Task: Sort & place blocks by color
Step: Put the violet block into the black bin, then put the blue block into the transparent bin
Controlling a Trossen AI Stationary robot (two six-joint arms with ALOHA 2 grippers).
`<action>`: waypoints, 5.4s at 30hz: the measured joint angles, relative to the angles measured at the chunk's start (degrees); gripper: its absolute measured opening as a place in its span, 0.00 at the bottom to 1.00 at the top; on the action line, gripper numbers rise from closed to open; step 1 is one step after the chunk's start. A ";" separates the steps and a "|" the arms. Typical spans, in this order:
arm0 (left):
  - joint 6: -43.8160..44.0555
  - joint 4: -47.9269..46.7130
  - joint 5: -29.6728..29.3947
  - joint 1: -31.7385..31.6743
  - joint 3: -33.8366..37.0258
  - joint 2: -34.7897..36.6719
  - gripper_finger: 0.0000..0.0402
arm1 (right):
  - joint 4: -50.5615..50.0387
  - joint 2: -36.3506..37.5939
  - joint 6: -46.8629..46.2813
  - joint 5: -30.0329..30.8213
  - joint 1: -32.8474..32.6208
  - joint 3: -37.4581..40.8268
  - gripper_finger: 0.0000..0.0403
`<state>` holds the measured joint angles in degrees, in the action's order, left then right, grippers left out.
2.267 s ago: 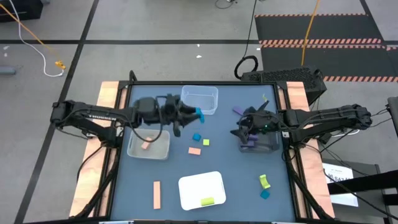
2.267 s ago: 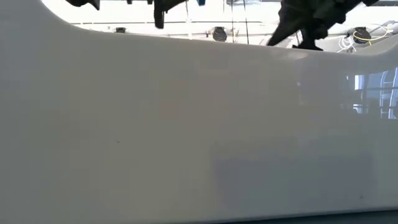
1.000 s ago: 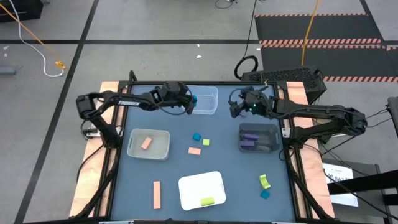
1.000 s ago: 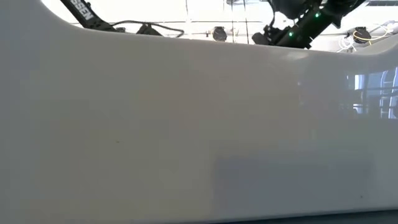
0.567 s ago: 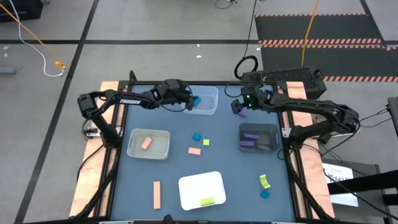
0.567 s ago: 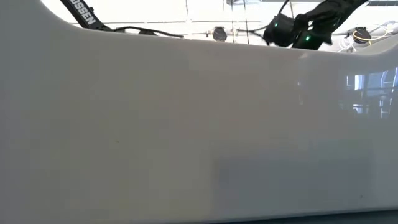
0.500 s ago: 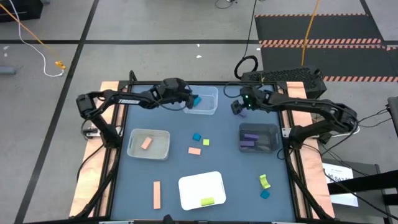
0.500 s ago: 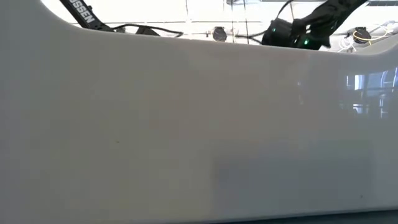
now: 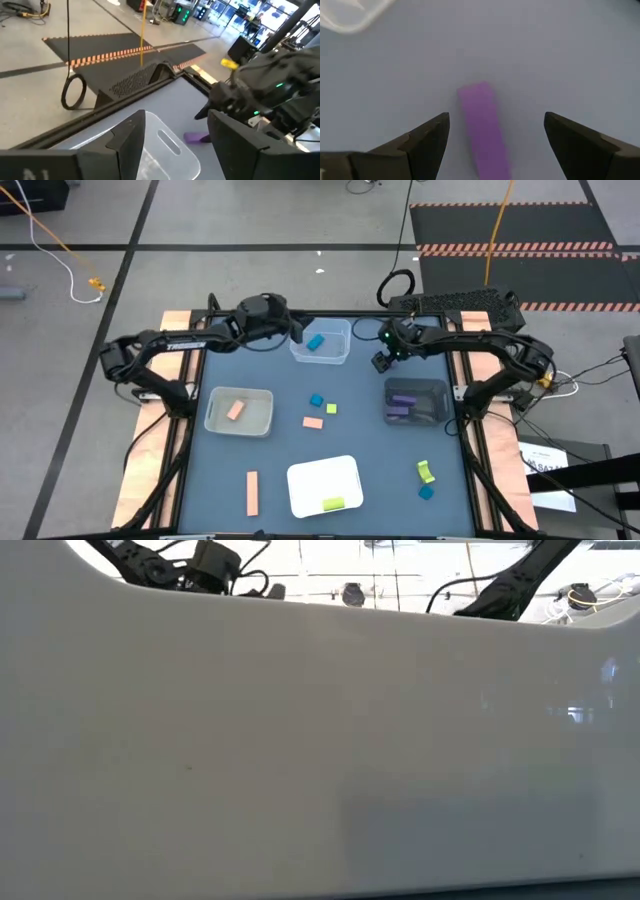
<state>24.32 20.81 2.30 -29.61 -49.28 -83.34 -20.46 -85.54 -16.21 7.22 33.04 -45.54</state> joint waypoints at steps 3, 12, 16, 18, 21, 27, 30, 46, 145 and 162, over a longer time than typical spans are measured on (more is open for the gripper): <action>0.00 0.04 -0.01 0.00 0.00 2.21 0.53 | 0.04 -1.79 1.55 -0.03 0.39 0.00 0.78; -0.04 -0.15 0.03 0.07 0.00 5.67 0.53 | -1.21 -4.35 6.20 -1.20 0.26 -0.02 0.65; 0.04 -0.31 0.68 0.07 0.00 5.93 0.53 | -1.34 -5.71 8.00 -0.65 0.16 -0.22 0.45; 0.19 -0.71 0.68 0.27 0.00 5.93 0.53 | -1.28 -6.33 8.10 -0.79 0.12 -0.22 0.31; 0.22 -1.69 0.68 0.94 0.00 5.93 0.53 | -1.23 -6.38 7.80 -0.48 0.12 -0.20 0.20; 0.22 -3.30 0.79 2.09 0.00 5.91 0.53 | -1.06 -3.15 5.86 1.15 0.28 0.15 0.20; 0.53 -3.83 0.75 2.43 0.00 5.91 0.53 | 0.25 1.43 4.37 1.51 0.52 0.18 0.20; 5.03 -5.82 0.71 5.02 0.00 5.91 0.53 | 51.68 16.97 -6.60 -4.57 -13.31 0.02 0.20; -21.72 -6.35 -2.77 25.97 0.15 -6.73 0.33 | -30.87 27.78 -41.40 -6.45 -42.15 0.02 0.70; -28.59 17.96 -9.96 28.61 0.00 8.07 0.33 | -5.24 27.76 -26.85 11.01 -42.12 0.02 0.70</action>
<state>-4.27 38.77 -7.66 -0.99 -49.28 -75.26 -25.70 -57.78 -43.06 18.23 -9.08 -45.52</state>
